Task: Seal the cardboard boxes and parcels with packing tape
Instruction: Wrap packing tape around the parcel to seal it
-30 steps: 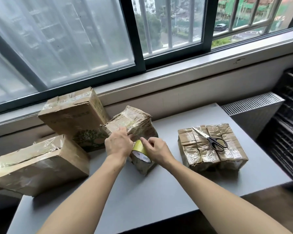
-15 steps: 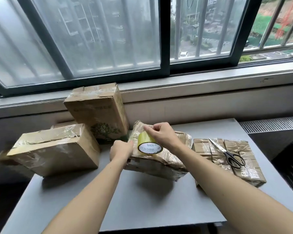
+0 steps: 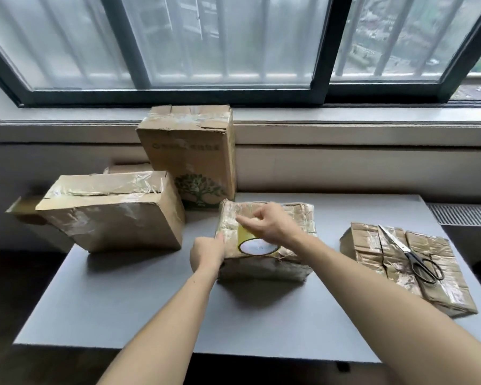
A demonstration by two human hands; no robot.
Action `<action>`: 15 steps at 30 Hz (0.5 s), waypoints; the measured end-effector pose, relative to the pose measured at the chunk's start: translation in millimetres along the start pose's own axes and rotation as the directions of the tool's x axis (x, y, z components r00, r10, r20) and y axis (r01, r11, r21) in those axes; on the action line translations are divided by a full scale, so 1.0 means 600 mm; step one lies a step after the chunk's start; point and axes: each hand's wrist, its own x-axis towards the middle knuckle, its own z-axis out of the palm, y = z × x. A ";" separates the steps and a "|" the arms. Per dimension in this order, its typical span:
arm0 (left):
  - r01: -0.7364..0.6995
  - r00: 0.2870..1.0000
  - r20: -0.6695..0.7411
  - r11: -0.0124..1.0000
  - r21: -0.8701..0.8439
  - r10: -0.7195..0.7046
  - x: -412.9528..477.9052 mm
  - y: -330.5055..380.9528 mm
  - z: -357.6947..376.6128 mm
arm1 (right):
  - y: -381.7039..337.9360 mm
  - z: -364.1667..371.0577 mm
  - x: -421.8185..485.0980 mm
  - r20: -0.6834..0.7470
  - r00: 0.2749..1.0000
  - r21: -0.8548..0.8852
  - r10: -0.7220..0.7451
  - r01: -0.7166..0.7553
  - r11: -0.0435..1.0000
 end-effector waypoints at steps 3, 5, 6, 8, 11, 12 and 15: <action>-0.029 1.000 -0.002 0.998 0.059 0.029 0.027 -0.002 -0.020 | 0.012 -0.033 -0.002 -0.012 1.000 -0.370 0.020 -0.023 0.929; -0.084 0.996 0.010 0.988 0.130 0.083 0.046 -0.008 -0.029 | 0.022 -0.044 -0.007 -0.006 0.999 -0.513 0.043 -0.040 0.858; -0.128 0.992 0.014 0.977 0.172 0.127 0.051 -0.010 -0.031 | 0.025 -0.045 -0.008 -0.019 0.999 -0.518 0.043 -0.047 0.854; -0.188 0.982 0.035 0.948 0.257 0.185 0.056 -0.018 -0.031 | 0.024 -0.040 -0.011 -0.037 0.999 -0.477 0.020 -0.035 0.878; -0.268 0.957 0.036 0.829 0.490 0.288 0.048 -0.020 -0.036 | 0.029 -0.035 -0.019 -0.101 0.995 -0.341 0.012 -0.046 0.939; -0.321 0.930 0.033 0.766 0.558 0.366 0.047 -0.015 -0.038 | 0.034 -0.034 -0.021 -0.122 0.992 -0.302 0.024 -0.060 0.951; -0.582 0.763 0.104 0.607 0.541 0.638 0.045 0.012 -0.031 | 0.044 -0.031 -0.023 -0.152 0.987 -0.233 0.051 -0.085 0.969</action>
